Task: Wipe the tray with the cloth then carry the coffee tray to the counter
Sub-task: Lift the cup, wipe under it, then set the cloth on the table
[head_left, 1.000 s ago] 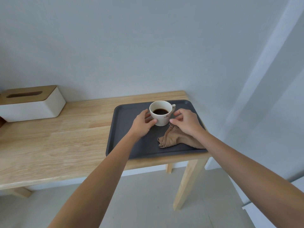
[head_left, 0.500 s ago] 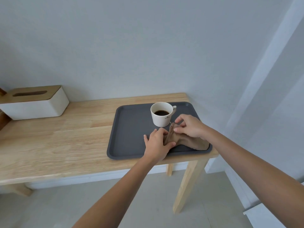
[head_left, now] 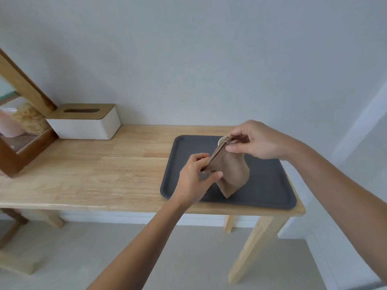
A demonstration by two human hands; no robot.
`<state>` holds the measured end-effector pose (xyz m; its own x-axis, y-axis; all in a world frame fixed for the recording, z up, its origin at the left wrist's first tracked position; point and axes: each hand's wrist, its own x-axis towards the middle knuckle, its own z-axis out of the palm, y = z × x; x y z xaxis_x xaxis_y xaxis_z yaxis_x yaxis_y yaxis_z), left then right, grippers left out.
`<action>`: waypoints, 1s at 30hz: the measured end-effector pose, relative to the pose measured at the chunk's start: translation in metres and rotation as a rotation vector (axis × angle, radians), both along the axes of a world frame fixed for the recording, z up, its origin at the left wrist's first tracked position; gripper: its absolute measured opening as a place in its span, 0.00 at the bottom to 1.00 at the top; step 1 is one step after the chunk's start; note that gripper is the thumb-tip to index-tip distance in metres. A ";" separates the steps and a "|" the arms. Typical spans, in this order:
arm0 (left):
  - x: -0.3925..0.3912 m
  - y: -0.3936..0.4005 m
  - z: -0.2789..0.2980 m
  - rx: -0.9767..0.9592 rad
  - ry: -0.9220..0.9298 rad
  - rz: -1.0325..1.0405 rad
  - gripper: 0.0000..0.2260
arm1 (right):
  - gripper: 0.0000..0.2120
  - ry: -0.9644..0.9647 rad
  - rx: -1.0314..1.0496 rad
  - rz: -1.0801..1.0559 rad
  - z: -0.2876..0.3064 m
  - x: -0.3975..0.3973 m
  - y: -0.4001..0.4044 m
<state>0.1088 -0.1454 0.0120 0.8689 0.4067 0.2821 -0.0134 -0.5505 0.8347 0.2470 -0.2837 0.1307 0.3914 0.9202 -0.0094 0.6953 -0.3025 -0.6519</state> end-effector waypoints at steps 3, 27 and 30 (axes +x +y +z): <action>-0.019 0.038 0.026 0.096 0.059 0.208 0.08 | 0.04 -0.020 0.080 0.039 0.011 -0.005 0.032; -0.119 0.230 0.028 -0.069 0.324 0.211 0.06 | 0.07 -0.009 0.081 0.143 -0.094 -0.043 0.186; -0.132 0.219 0.013 -0.146 0.289 0.088 0.07 | 0.06 0.048 0.007 0.188 -0.108 -0.051 0.177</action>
